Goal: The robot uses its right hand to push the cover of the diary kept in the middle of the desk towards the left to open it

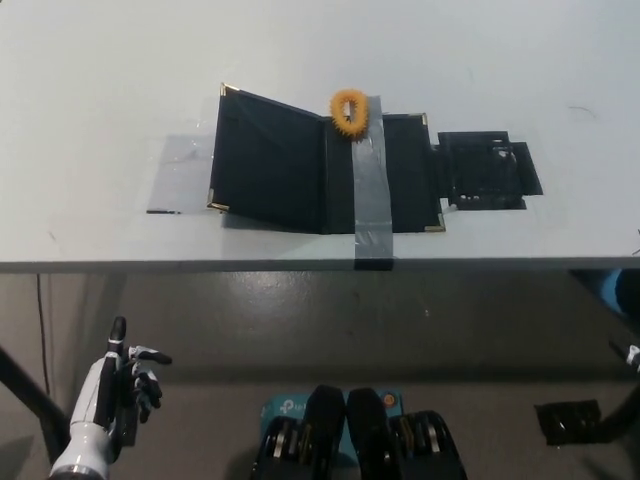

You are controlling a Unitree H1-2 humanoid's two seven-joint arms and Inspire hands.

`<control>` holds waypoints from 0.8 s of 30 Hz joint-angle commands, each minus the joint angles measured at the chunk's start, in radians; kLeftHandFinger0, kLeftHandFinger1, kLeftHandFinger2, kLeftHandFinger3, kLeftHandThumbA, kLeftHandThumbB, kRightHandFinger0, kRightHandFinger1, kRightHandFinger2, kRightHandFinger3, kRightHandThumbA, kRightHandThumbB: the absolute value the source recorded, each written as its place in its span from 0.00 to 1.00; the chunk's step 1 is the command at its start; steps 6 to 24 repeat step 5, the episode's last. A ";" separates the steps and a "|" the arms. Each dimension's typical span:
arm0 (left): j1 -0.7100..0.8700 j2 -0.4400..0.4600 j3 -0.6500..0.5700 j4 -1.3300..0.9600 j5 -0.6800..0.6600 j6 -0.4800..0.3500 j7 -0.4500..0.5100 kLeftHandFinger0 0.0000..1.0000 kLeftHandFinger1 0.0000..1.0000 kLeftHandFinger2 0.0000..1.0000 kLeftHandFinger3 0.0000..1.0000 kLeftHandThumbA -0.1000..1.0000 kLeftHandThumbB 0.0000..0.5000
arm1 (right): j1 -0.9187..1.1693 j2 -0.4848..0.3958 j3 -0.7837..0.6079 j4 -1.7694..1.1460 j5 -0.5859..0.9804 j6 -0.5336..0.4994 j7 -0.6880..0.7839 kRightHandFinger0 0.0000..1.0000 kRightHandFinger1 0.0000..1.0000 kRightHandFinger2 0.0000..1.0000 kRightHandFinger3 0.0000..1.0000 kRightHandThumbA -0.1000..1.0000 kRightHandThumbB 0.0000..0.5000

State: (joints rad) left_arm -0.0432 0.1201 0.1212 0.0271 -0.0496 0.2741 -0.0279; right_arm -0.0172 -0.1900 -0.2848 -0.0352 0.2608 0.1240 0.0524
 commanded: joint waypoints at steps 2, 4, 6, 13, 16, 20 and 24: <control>-0.008 0.019 0.019 -0.026 0.002 -0.025 0.015 0.07 0.15 0.16 0.35 1.00 0.90 | -0.008 0.004 -0.037 0.108 -0.054 -0.261 -0.034 0.86 0.95 0.95 0.95 0.96 0.40; -0.004 0.023 0.025 -0.028 -0.003 -0.026 0.013 0.08 0.15 0.17 0.36 1.00 0.92 | -0.011 0.007 -0.034 0.151 -0.066 -0.288 -0.039 0.86 0.95 0.96 0.95 0.96 0.39; -0.003 0.021 0.025 -0.030 -0.003 -0.024 0.014 0.08 0.16 0.18 0.37 1.00 0.92 | -0.011 0.005 -0.033 0.162 -0.073 -0.290 -0.044 0.86 0.95 0.96 0.96 0.96 0.40; -0.003 0.021 0.025 -0.030 -0.003 -0.024 0.014 0.08 0.16 0.18 0.37 1.00 0.92 | -0.011 0.005 -0.033 0.162 -0.073 -0.290 -0.044 0.86 0.95 0.96 0.96 0.96 0.40; -0.003 0.021 0.025 -0.030 -0.003 -0.024 0.014 0.08 0.16 0.18 0.37 1.00 0.92 | -0.011 0.005 -0.033 0.162 -0.073 -0.290 -0.044 0.86 0.95 0.96 0.96 0.96 0.40; -0.003 0.021 0.025 -0.030 -0.003 -0.024 0.014 0.08 0.16 0.18 0.37 1.00 0.92 | -0.011 0.005 -0.033 0.162 -0.073 -0.290 -0.044 0.86 0.95 0.96 0.96 0.96 0.40; -0.003 0.021 0.025 -0.030 -0.003 -0.024 0.014 0.08 0.16 0.18 0.37 1.00 0.92 | -0.011 0.005 -0.033 0.162 -0.073 -0.290 -0.044 0.86 0.95 0.96 0.96 0.96 0.40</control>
